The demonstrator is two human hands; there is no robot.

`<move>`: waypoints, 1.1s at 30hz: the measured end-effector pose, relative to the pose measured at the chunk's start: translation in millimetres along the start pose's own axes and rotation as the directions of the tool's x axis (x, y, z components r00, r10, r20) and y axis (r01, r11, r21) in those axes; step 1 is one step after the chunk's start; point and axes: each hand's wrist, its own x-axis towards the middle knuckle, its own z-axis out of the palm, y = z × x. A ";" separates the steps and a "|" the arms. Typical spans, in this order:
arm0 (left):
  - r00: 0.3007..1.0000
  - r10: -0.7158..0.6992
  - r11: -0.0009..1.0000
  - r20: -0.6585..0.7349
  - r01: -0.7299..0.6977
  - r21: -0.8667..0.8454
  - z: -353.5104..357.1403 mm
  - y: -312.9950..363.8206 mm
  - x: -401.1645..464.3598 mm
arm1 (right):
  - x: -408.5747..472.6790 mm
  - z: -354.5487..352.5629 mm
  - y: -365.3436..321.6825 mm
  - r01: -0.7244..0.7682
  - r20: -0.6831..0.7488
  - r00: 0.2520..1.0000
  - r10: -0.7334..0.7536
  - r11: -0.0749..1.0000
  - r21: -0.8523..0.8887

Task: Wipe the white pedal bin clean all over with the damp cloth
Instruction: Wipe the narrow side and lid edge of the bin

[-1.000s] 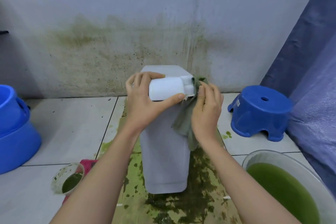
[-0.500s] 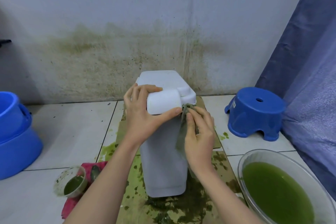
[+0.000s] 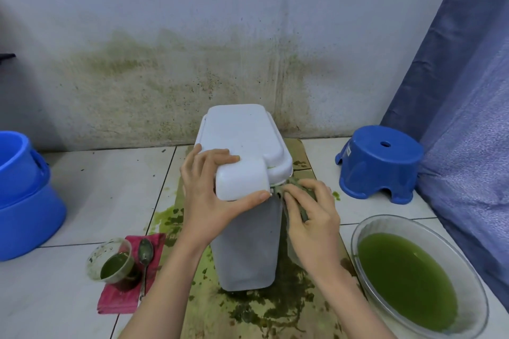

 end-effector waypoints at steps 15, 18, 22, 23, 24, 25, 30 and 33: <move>1.000 0.002 1.000 0.025 -0.002 0.018 -6.2 -0.8 -54.6 | -18.0 -13.7 -19.3 -0.048 0.055 0.997 0.057 0.986 -0.161; 0.999 -0.021 1.000 0.028 0.022 -0.003 -6.7 1.9 -56.6 | -17.5 -11.4 -25.7 -0.152 -0.012 0.988 0.153 0.971 -0.186; 0.999 -0.023 1.000 0.032 0.023 0.010 -7.3 1.9 -57.1 | -33.1 -1.4 -29.0 0.000 0.102 0.995 0.020 0.981 -0.196; 0.999 -0.031 0.999 0.040 0.031 0.011 -7.0 1.9 -57.4 | -33.3 -1.5 -24.8 0.005 0.099 0.995 0.015 0.980 -0.199; 0.998 -0.040 0.999 0.048 0.040 0.008 -7.0 1.9 -57.4 | -32.6 -1.7 -22.1 -0.003 0.084 0.996 0.021 0.977 -0.212; 0.997 -0.048 0.999 0.052 0.048 0.004 -7.0 2.6 -57.0 | -31.6 -1.9 -22.0 -0.030 0.061 0.997 0.045 0.975 -0.222; 0.998 -0.040 0.999 0.053 0.039 0.017 -8.0 3.1 -59.8 | -37.1 2.7 -42.8 -0.135 0.014 0.990 0.139 0.980 -0.145; 0.996 -0.051 0.999 0.071 0.051 0.012 -9.2 2.5 -62.4 | -53.8 -2.6 -27.2 -0.151 0.059 0.985 0.160 0.980 -0.130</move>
